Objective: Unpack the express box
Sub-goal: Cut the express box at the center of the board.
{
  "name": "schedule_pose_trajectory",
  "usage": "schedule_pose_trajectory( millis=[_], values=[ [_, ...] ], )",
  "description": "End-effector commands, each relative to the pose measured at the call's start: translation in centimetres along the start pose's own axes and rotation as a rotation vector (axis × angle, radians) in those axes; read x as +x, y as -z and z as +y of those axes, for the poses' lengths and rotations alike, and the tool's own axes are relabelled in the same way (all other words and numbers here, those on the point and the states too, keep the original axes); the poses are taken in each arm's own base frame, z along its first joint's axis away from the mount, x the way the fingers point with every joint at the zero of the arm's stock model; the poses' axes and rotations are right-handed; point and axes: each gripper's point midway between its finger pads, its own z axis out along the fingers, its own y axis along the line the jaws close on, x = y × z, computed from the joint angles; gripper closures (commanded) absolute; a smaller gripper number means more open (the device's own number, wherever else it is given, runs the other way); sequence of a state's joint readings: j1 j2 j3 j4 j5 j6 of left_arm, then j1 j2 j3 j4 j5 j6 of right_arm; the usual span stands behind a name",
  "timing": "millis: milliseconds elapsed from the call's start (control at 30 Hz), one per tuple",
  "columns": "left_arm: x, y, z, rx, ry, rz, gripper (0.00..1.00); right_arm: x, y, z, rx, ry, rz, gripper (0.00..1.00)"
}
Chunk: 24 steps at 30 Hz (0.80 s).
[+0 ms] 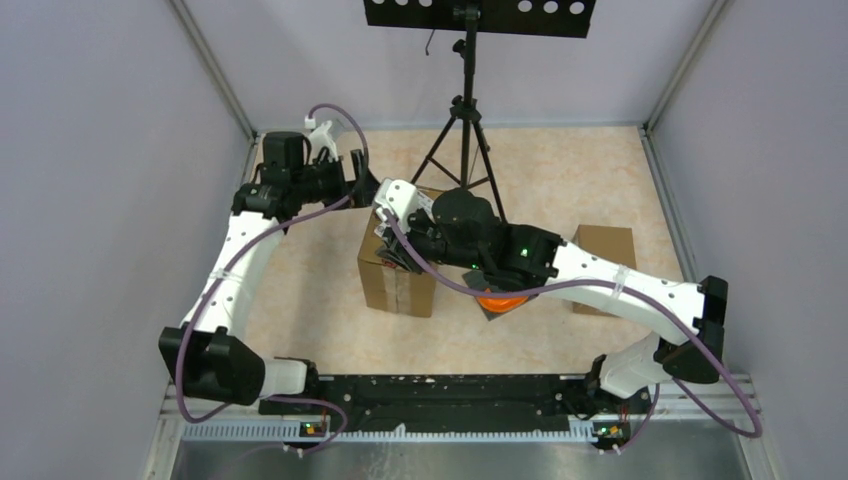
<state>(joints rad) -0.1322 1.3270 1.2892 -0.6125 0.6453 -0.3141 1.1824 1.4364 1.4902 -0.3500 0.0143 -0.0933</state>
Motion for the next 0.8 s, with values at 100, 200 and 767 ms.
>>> schedule_pose_trajectory(
  millis=[100, 200, 767],
  values=[
    [-4.7, 3.0, -3.2, 0.006, -0.091, -0.136, 0.02, -2.0, -0.3, -0.2, 0.007, -0.019, -0.052, 1.0],
    [-4.7, 2.8, -6.0, 0.129, -0.095, -0.125, 0.02, -2.0, -0.5, -0.3, 0.014, -0.024, -0.055, 1.0],
    [3.4, -1.1, -6.1, 0.275, -0.025, 0.108, 0.02, -3.6, 0.5, -1.7, 0.071, 0.047, -0.06, 1.0]
  ],
)
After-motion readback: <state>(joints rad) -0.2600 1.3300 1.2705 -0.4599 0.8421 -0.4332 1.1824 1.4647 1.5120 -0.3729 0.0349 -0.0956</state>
